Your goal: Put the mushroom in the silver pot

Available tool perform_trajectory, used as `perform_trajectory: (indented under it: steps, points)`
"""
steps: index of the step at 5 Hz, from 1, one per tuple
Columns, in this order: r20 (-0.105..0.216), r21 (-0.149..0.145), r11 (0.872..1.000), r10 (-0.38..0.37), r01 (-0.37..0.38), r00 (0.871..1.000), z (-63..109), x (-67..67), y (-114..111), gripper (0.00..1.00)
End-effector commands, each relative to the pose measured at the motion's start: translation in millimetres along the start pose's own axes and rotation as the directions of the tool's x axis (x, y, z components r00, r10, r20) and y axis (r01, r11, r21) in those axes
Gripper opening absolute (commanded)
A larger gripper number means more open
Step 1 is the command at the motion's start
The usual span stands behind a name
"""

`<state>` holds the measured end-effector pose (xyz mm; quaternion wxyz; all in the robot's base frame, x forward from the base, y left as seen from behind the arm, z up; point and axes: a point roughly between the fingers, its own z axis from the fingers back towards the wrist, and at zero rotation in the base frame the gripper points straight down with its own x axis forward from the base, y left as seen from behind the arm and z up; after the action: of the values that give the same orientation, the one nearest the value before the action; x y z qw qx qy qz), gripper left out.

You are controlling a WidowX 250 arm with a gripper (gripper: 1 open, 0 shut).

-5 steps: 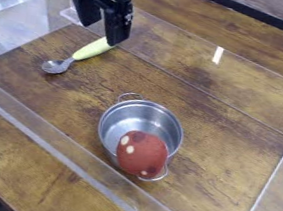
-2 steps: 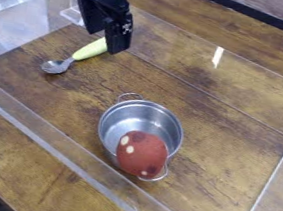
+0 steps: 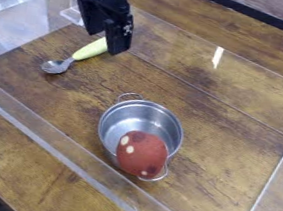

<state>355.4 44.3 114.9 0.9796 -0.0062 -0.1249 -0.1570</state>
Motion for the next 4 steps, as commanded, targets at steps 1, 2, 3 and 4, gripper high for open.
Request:
perform_trajectory:
  steps: [1,2,3,4]
  points:
    - [0.045,0.037,0.999,0.008,-0.010,0.999,13.7,7.3,10,1.00]
    - [0.044,0.039,0.999,-0.018,0.017,0.999,6.6,9.7,20,1.00]
    - [0.048,0.041,0.998,-0.040,0.038,0.998,3.6,11.7,29,1.00]
    - [0.044,0.065,0.997,0.041,-0.044,0.998,-1.8,16.0,34,1.00]
